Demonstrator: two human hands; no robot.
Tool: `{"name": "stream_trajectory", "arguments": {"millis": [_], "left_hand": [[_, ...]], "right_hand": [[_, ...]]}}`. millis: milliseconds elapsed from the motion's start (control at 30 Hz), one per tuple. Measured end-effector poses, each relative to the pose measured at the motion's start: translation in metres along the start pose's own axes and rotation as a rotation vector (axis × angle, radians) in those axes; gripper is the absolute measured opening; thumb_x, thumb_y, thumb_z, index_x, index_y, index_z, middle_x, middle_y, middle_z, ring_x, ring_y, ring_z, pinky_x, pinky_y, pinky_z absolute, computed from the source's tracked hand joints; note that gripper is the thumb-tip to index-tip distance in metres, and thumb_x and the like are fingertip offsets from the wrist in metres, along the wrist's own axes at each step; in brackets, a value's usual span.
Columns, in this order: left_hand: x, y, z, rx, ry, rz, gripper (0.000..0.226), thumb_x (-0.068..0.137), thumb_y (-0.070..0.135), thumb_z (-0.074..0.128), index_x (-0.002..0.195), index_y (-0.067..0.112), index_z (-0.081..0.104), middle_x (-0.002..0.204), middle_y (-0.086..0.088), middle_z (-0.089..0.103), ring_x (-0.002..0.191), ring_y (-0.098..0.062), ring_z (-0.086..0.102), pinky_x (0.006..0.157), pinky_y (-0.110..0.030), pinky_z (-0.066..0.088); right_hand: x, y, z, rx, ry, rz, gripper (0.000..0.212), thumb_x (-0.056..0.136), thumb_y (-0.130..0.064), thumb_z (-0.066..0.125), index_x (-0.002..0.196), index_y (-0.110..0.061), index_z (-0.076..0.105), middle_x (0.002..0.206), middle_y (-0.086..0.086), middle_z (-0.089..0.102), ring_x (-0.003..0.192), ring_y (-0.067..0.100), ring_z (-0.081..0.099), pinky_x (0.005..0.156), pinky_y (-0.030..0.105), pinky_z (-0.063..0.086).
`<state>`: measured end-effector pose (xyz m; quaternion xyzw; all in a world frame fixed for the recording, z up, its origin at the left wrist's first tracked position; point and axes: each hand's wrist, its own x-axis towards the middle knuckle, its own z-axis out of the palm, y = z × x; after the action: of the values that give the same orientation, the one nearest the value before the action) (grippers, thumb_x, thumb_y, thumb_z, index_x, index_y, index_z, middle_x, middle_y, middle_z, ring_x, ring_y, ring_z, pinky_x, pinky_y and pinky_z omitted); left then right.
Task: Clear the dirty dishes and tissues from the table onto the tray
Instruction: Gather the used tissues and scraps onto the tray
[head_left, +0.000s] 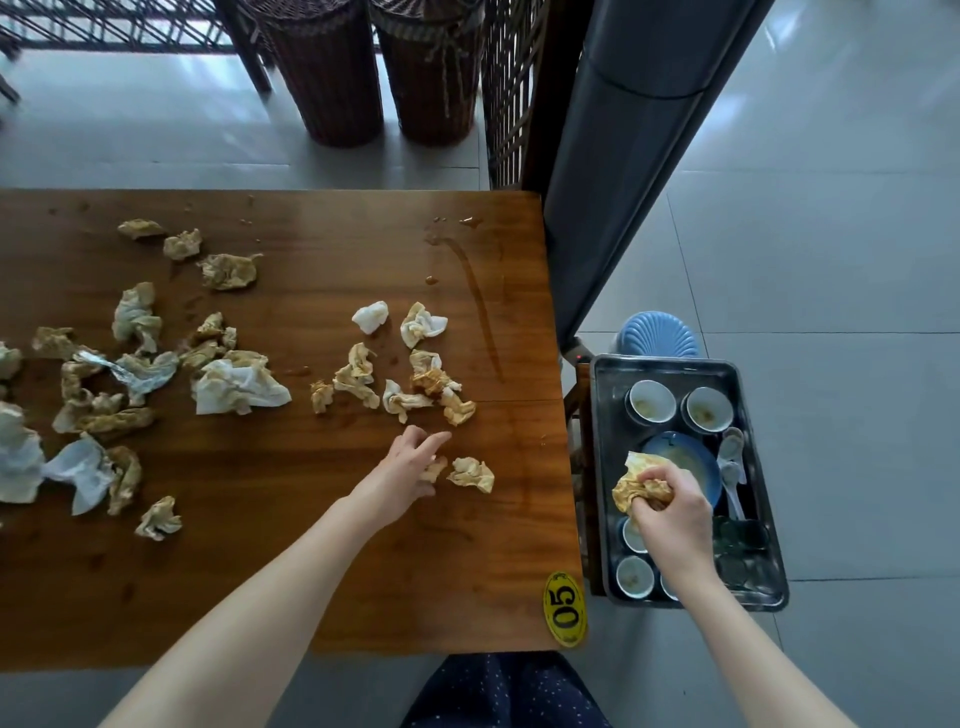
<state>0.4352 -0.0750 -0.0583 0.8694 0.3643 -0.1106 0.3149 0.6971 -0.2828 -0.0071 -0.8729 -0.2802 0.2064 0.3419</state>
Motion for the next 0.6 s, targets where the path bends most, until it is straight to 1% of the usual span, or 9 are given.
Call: {"name": "stream_trajectory", "arguments": {"millis": [67,133,200,267,333,400,500,533,600], "left_hand": [[-0.001,-0.003,0.001,-0.031,0.065,0.024,0.064,0.086,0.002,0.065,0.137,0.028,0.038,0.125,0.001,0.038,0.116,-0.018,0.047,0.084,-0.02,0.045],[-0.001,-0.003,0.001,0.005,0.094,0.052,0.042,0.089,0.004,0.061,0.122,0.025,0.05,0.118,0.002,0.043,0.109,-0.017,0.05,0.076,-0.019,0.046],[-0.001,0.0,-0.001,-0.008,0.147,0.044,0.032,0.09,0.004,0.059,0.116,0.022,0.054,0.115,0.002,0.045,0.107,-0.017,0.05,0.074,-0.019,0.045],[0.001,0.008,-0.004,-0.06,0.224,0.043,0.035,0.09,0.003,0.059,0.121,0.018,0.054,0.118,0.001,0.047,0.107,-0.016,0.05,0.076,-0.019,0.044],[0.005,0.021,-0.007,-0.1,0.251,0.092,0.041,0.091,0.006,0.059,0.129,0.018,0.051,0.122,0.001,0.046,0.109,-0.016,0.05,0.08,-0.018,0.043],[0.008,0.035,-0.004,-0.044,0.197,0.145,0.047,0.092,0.011,0.057,0.137,0.02,0.045,0.132,-0.002,0.043,0.117,-0.021,0.046,0.088,-0.024,0.044],[0.014,0.049,0.007,0.159,0.076,0.16,0.053,0.094,0.023,0.057,0.142,0.024,0.036,0.145,-0.007,0.034,0.13,-0.027,0.037,0.101,-0.038,0.039],[0.015,0.051,0.01,0.204,0.055,0.159,0.053,0.093,0.025,0.058,0.142,0.024,0.036,0.145,-0.007,0.033,0.131,-0.027,0.036,0.102,-0.039,0.037],[0.016,0.053,0.016,0.24,0.067,0.174,0.047,0.093,0.023,0.058,0.136,0.023,0.041,0.141,-0.006,0.036,0.126,-0.027,0.04,0.097,-0.037,0.04]], "right_hand": [[-0.002,0.0,0.0,-0.004,0.003,-0.003,0.03,0.071,0.01,0.069,0.086,-0.015,0.061,0.094,0.002,0.056,0.089,0.025,0.057,0.076,0.043,0.053],[-0.003,0.0,0.0,-0.006,0.009,-0.005,0.03,0.07,0.01,0.069,0.085,-0.015,0.061,0.094,0.003,0.056,0.089,0.025,0.057,0.077,0.042,0.052],[-0.004,0.002,0.0,-0.014,0.015,-0.001,0.03,0.071,0.009,0.07,0.085,-0.016,0.06,0.094,0.003,0.057,0.089,0.025,0.057,0.075,0.04,0.053],[-0.005,0.004,0.0,-0.026,0.02,0.004,0.03,0.071,0.008,0.07,0.085,-0.017,0.06,0.094,0.003,0.057,0.088,0.025,0.058,0.072,0.038,0.052],[-0.007,0.006,0.0,-0.036,0.023,0.009,0.03,0.071,0.007,0.07,0.085,-0.018,0.061,0.094,0.002,0.057,0.086,0.024,0.058,0.069,0.037,0.052],[-0.009,0.007,0.0,-0.035,0.023,0.014,0.029,0.071,0.006,0.071,0.085,-0.018,0.061,0.094,0.001,0.057,0.086,0.023,0.058,0.068,0.035,0.051],[-0.013,0.008,-0.001,-0.034,0.023,0.02,0.029,0.072,0.004,0.071,0.085,-0.019,0.06,0.093,0.0,0.057,0.083,0.022,0.058,0.067,0.034,0.05],[-0.014,0.008,-0.003,-0.036,0.023,0.022,0.029,0.072,0.004,0.071,0.085,-0.02,0.06,0.093,0.0,0.058,0.082,0.022,0.058,0.067,0.035,0.05],[-0.015,0.009,-0.007,-0.025,0.024,0.014,0.031,0.072,0.005,0.071,0.084,-0.02,0.059,0.093,0.001,0.057,0.083,0.022,0.057,0.07,0.033,0.049]]}}
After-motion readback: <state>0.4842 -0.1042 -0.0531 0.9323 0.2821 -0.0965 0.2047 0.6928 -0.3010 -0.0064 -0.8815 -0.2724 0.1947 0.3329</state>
